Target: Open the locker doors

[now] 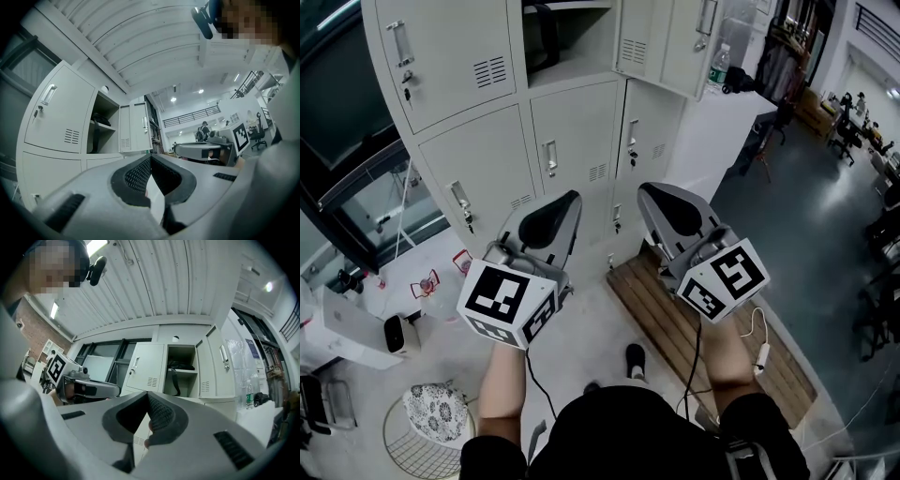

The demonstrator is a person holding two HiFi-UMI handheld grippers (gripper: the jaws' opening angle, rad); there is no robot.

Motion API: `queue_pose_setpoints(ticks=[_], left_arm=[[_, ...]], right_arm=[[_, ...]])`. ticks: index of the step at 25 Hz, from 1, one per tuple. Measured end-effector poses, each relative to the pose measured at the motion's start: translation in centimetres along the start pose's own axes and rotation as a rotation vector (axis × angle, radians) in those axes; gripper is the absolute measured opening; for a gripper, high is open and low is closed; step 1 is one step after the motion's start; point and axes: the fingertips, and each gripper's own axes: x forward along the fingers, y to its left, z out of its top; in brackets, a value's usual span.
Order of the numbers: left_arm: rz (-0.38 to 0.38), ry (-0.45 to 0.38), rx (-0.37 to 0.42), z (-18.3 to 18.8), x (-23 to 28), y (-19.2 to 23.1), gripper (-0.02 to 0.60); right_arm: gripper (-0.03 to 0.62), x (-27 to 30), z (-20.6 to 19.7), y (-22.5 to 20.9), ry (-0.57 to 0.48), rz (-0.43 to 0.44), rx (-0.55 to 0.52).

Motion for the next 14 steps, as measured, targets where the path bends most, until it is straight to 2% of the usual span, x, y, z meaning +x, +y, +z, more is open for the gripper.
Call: queue_pose_setpoints(ticks=[14], left_arm=[[-0.006,0.004,0.0,0.0,1.4,-1.0,0.018]], right_arm=[[0.005,-0.9,0.3,-1.2,-0.007,0.008,-0.011]])
